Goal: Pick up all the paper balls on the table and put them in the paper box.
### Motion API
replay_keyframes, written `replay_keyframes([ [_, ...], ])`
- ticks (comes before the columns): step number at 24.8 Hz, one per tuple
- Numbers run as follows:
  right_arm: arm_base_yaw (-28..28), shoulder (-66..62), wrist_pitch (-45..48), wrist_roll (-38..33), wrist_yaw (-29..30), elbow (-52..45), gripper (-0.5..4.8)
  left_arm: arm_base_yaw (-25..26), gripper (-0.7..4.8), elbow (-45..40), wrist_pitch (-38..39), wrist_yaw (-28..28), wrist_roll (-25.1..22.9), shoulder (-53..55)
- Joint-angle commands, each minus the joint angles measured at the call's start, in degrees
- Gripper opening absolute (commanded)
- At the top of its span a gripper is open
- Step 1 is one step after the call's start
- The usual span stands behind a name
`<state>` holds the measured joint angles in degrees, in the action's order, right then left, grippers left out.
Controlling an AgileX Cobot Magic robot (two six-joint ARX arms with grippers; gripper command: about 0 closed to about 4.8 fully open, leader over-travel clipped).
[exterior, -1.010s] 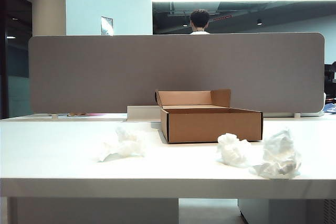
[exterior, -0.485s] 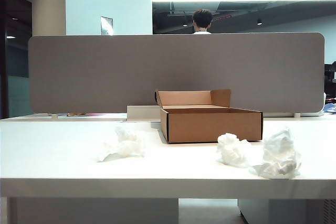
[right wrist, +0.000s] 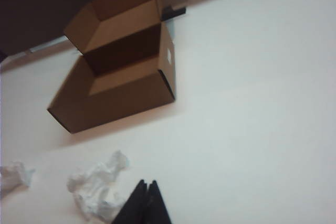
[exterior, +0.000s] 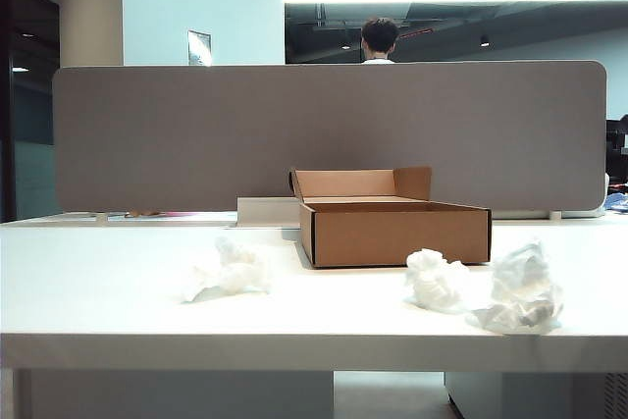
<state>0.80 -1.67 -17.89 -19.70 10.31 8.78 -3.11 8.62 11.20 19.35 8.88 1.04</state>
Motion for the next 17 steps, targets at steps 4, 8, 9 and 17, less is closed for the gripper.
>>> replay_keyframes([
  [4, -0.02, -6.23, 0.94, -0.09, 0.37, 6.56, -0.04, -0.07, -0.06, 5.38, 2.03, 1.77, 0.13, 4.57],
  [8, 0.00, -12.74, 0.92, 0.63, 1.40, 10.73, -0.04, -0.07, -0.06, 9.16, 2.10, 2.80, -0.15, 9.75],
  [9, 0.00, -14.38, 0.92, 1.14, 1.70, 11.56, -0.04, -0.07, -0.06, 9.94, 2.08, 2.82, -0.48, 11.13],
  [17, -0.09, -33.40, -2.21, 8.24, 4.07, 21.14, -0.04, -0.07, -0.06, 17.53, 1.86, 2.95, -3.72, 28.52],
])
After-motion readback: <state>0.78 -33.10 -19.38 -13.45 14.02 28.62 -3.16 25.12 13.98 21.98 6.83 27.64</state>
